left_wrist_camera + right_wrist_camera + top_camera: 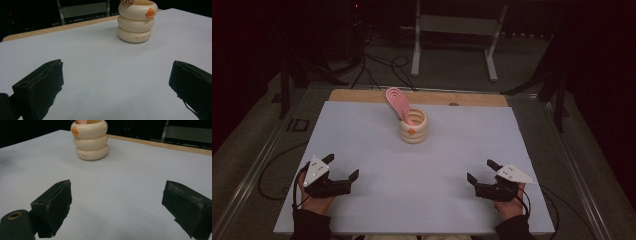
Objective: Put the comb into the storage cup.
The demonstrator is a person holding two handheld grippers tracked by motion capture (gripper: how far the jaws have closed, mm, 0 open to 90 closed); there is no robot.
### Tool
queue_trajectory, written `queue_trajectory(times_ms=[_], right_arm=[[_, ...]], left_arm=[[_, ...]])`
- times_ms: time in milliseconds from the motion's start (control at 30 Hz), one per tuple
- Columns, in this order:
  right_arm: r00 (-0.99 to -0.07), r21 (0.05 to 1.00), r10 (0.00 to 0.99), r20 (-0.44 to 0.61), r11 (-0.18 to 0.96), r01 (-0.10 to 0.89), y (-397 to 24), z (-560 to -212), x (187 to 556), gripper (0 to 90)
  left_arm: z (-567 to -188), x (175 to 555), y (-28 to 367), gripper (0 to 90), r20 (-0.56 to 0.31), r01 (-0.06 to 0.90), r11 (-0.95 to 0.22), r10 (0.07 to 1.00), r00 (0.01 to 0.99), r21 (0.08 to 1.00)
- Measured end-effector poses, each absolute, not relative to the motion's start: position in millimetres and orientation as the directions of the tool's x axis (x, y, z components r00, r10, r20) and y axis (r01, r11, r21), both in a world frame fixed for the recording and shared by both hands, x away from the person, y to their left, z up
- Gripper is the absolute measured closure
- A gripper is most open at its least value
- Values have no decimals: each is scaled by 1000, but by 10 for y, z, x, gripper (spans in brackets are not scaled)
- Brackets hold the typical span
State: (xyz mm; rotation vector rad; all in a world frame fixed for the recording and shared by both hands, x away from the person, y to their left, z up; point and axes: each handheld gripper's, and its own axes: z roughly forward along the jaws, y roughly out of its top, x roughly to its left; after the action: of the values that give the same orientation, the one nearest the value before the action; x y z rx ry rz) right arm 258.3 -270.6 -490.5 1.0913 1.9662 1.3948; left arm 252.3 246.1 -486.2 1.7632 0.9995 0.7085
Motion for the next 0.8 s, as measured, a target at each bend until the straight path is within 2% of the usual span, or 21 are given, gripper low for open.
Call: queue_trajectory(times_ms=[300,800], right_arm=[[-555,939,830,56,146,312,-2746,-4880,2588,91],[-556,946,830,46,143,292,-2762,-4876,2571,91]], left_arm=[[-4863,2450,2485,4,62,292,-231,869,491,928],[-4921,2478,2575,4,0,310,-167,879,476,936]])
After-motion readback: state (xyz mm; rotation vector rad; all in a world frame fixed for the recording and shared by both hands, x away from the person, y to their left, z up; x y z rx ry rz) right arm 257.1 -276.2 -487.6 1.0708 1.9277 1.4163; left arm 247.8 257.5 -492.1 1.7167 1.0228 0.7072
